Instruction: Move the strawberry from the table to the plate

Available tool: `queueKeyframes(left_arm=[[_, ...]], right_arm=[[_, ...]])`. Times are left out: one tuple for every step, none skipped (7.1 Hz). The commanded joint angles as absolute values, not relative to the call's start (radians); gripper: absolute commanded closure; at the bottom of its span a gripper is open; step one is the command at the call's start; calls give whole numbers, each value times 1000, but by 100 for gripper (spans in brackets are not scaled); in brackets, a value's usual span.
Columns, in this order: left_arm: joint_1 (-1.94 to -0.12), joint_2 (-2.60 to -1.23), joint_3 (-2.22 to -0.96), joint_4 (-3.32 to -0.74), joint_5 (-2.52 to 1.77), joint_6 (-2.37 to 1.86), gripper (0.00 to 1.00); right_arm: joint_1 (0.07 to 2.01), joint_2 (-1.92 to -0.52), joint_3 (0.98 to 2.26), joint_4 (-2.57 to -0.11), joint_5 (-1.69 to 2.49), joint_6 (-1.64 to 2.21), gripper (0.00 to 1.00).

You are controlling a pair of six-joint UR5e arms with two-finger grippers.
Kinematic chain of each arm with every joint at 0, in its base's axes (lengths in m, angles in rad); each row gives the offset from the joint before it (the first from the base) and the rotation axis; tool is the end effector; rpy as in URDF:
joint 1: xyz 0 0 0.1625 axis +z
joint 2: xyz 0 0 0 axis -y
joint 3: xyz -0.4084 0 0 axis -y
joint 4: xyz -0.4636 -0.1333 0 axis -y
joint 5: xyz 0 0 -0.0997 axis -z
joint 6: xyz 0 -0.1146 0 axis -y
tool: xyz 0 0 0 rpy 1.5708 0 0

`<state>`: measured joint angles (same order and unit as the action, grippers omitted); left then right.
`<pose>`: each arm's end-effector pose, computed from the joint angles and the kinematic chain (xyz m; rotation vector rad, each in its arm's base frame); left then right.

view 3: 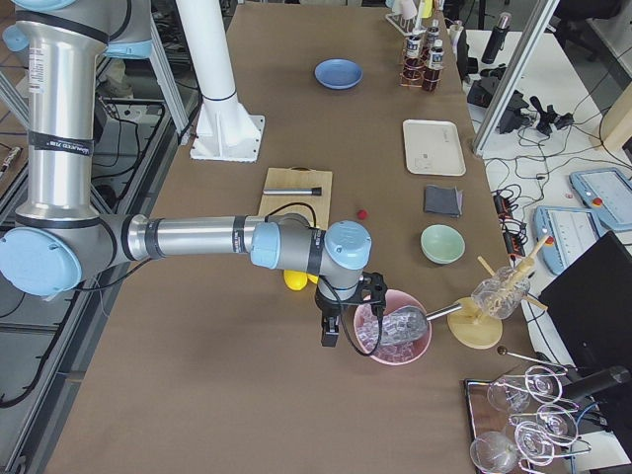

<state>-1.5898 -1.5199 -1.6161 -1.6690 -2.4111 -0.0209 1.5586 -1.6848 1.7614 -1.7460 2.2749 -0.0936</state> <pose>-0.0584 -0.5481 0.6399 0.0863 0.8397 0.0014 0.0529 -0.5071 0.6295 -0.0658 -0.7069 -0.0666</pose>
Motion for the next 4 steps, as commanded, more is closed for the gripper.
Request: queueKeyframes(left_arm=[[-1588,-1520,-1617,-1670,-2411,-18,1],[-1588,-1520,-1617,-1671,-2411,-17,1],[-1588,-1520,-1617,-1671,-2411,-14,1],[-1588,-1520,-1620,-1672,-2410,-12,1]], right_arm=[[1559,-1684,1761,-1746,2275,-94,0],[1559,-1684,1761,-1746,2275,-94,0],[1559,-1684,1761,-1746,2275,-94,0],[1559,-1684,1761,-1746,2275,-94,0]])
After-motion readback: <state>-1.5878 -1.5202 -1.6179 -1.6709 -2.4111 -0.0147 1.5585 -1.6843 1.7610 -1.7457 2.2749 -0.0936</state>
